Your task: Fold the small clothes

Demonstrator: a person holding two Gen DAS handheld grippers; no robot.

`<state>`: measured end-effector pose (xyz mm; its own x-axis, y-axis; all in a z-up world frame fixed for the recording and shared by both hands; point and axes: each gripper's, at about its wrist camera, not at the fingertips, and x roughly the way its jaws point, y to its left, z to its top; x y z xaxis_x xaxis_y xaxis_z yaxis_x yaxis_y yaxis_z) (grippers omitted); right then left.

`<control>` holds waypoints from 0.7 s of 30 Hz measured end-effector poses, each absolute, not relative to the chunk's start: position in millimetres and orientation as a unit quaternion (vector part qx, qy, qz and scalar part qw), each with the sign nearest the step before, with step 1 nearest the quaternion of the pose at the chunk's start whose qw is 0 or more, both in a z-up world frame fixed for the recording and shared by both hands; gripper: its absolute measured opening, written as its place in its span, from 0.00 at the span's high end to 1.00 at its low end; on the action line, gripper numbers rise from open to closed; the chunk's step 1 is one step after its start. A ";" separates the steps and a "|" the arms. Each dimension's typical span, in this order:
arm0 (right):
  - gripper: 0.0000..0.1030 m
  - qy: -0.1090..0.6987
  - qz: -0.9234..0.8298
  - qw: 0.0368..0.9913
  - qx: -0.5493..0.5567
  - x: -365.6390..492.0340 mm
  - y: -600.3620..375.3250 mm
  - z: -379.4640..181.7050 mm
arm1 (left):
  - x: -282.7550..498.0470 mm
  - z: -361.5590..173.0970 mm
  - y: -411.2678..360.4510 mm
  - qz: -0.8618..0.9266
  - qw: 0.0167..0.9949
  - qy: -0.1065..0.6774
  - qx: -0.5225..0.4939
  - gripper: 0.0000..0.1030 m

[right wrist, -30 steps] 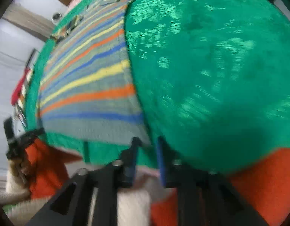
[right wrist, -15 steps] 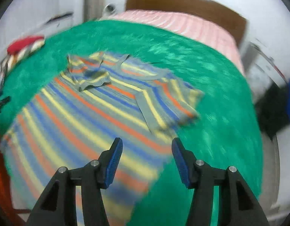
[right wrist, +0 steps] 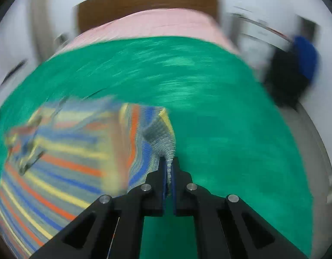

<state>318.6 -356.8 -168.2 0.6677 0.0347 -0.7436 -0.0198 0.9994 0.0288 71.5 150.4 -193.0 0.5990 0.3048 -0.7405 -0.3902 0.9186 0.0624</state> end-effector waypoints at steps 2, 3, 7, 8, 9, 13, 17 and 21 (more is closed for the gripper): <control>0.97 0.410 -0.032 0.910 0.046 305.1 -414.7 -162.9 | 71.4 -193.8 148.6 0.196 0.893 0.402 -0.057 0.06; 0.97 0.413 -0.051 0.907 0.061 297.7 -439.9 -163.6 | 71.4 -194.3 147.8 0.198 0.893 0.401 -0.057 0.06; 0.97 0.433 -0.073 0.889 0.130 278.9 -495.5 -177.8 | 70.1 -195.7 145.4 0.204 0.894 0.397 -0.051 0.06; 0.97 0.438 -0.071 0.882 0.159 273.4 -505.4 -182.3 | 69.4 -196.0 144.6 0.205 0.894 0.395 -0.049 0.06; 0.97 0.441 -0.068 0.877 0.179 269.9 -511.4 -186.0 | 69.2 -196.3 144.2 0.205 0.894 0.395 -0.048 0.06; 0.97 0.453 -0.104 0.868 0.177 257.2 -528.7 -196.9 | 68.8 -198.2 141.3 0.209 0.895 0.392 -0.038 0.05; 0.97 0.481 -0.116 0.847 0.193 253.3 -541.0 -218.7 | 68.1 -198.6 139.8 0.210 0.896 0.391 -0.034 0.05; 0.87 0.470 -0.081 0.841 0.256 245.6 -556.1 -222.2 | 67.4 -198.2 140.0 0.208 0.896 0.392 -0.035 0.05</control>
